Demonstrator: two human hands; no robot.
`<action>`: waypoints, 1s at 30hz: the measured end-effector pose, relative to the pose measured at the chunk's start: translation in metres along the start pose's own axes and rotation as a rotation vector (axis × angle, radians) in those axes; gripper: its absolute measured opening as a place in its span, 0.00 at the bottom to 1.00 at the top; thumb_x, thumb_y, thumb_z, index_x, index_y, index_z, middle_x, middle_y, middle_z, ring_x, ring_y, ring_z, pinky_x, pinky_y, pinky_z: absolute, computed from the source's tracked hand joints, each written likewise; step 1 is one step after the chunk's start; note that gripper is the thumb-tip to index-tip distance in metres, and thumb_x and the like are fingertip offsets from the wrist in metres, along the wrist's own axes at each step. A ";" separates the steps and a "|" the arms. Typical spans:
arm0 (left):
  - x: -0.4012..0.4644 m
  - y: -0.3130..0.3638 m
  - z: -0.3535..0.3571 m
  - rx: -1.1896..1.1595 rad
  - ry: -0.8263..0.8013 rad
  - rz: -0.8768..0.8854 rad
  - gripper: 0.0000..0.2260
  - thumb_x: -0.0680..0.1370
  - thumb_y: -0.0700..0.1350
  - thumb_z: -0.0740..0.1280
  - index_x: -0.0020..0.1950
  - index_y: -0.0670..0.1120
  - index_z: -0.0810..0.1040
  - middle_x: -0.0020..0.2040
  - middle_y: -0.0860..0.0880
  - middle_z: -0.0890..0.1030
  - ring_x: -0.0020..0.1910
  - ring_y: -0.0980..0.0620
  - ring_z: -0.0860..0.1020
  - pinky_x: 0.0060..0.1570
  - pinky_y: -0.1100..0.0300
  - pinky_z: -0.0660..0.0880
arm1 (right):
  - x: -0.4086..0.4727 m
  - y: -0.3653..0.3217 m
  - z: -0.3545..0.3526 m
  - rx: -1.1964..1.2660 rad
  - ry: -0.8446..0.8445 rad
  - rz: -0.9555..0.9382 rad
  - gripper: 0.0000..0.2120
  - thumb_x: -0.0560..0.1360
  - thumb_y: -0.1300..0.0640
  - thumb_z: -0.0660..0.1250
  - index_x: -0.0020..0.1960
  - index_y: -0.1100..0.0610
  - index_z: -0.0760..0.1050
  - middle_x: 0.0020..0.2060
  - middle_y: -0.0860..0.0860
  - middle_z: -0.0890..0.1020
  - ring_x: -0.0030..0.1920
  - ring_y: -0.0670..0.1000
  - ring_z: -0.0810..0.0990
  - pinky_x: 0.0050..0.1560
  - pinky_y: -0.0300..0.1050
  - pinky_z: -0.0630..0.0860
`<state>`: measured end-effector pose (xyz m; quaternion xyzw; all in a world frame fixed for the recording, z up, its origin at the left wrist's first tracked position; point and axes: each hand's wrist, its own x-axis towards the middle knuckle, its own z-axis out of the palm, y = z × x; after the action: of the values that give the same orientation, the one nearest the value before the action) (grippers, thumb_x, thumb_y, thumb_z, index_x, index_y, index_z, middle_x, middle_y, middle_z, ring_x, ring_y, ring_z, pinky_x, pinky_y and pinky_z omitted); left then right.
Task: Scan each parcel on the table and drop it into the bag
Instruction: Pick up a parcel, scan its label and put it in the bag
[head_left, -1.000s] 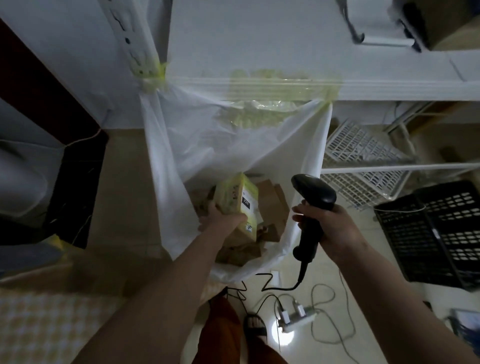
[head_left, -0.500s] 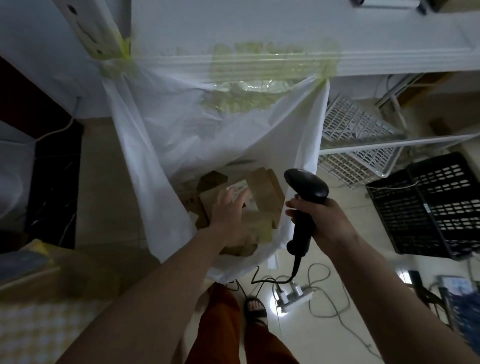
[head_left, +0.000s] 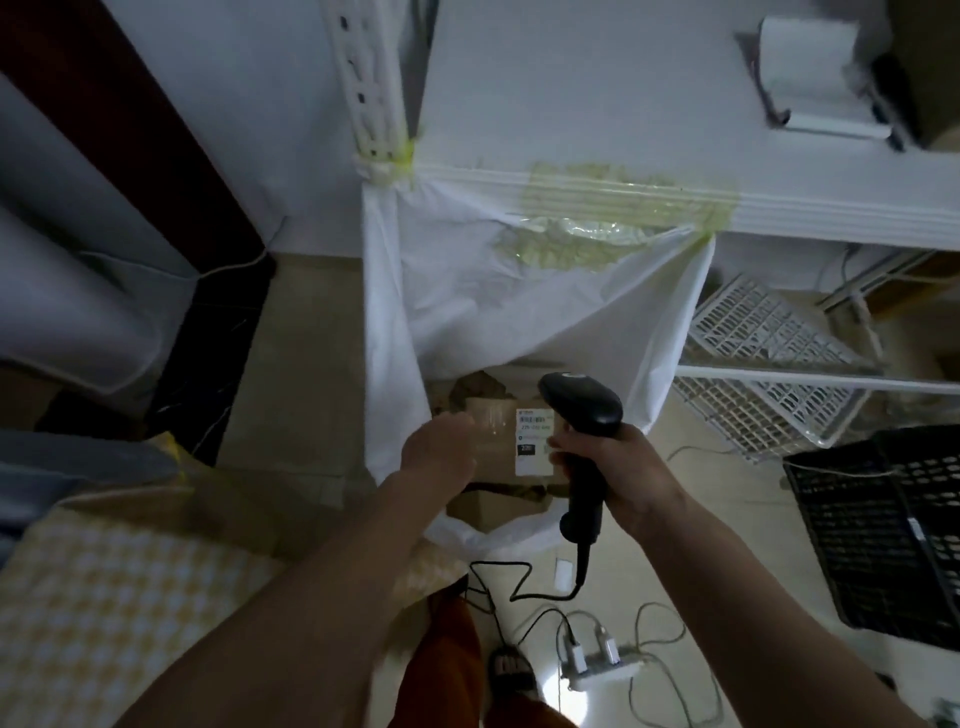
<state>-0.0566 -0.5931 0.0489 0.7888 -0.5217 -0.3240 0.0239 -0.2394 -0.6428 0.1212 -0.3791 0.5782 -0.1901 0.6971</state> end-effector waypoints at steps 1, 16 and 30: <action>-0.011 -0.006 -0.004 -0.019 0.019 -0.022 0.15 0.78 0.40 0.64 0.64 0.45 0.74 0.61 0.46 0.76 0.58 0.47 0.75 0.55 0.57 0.72 | -0.004 0.000 0.007 -0.026 -0.026 -0.004 0.12 0.71 0.67 0.70 0.54 0.62 0.77 0.41 0.59 0.81 0.44 0.56 0.79 0.50 0.50 0.75; -0.312 -0.108 0.058 -0.264 0.316 -0.684 0.23 0.78 0.49 0.67 0.73 0.49 0.69 0.70 0.49 0.71 0.69 0.50 0.70 0.63 0.59 0.68 | -0.137 0.072 0.127 -0.478 -0.666 0.002 0.05 0.72 0.69 0.69 0.39 0.64 0.75 0.33 0.58 0.76 0.36 0.57 0.75 0.43 0.52 0.72; -0.576 -0.129 0.163 -0.547 0.524 -1.238 0.21 0.77 0.52 0.67 0.69 0.51 0.71 0.67 0.48 0.74 0.64 0.49 0.74 0.59 0.57 0.73 | -0.309 0.188 0.215 -0.835 -1.101 -0.027 0.06 0.70 0.66 0.73 0.46 0.63 0.79 0.40 0.56 0.83 0.41 0.53 0.84 0.53 0.48 0.77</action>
<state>-0.1810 -0.0023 0.1523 0.9571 0.1429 -0.1973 0.1570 -0.1476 -0.2384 0.1945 -0.6642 0.1601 0.2601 0.6824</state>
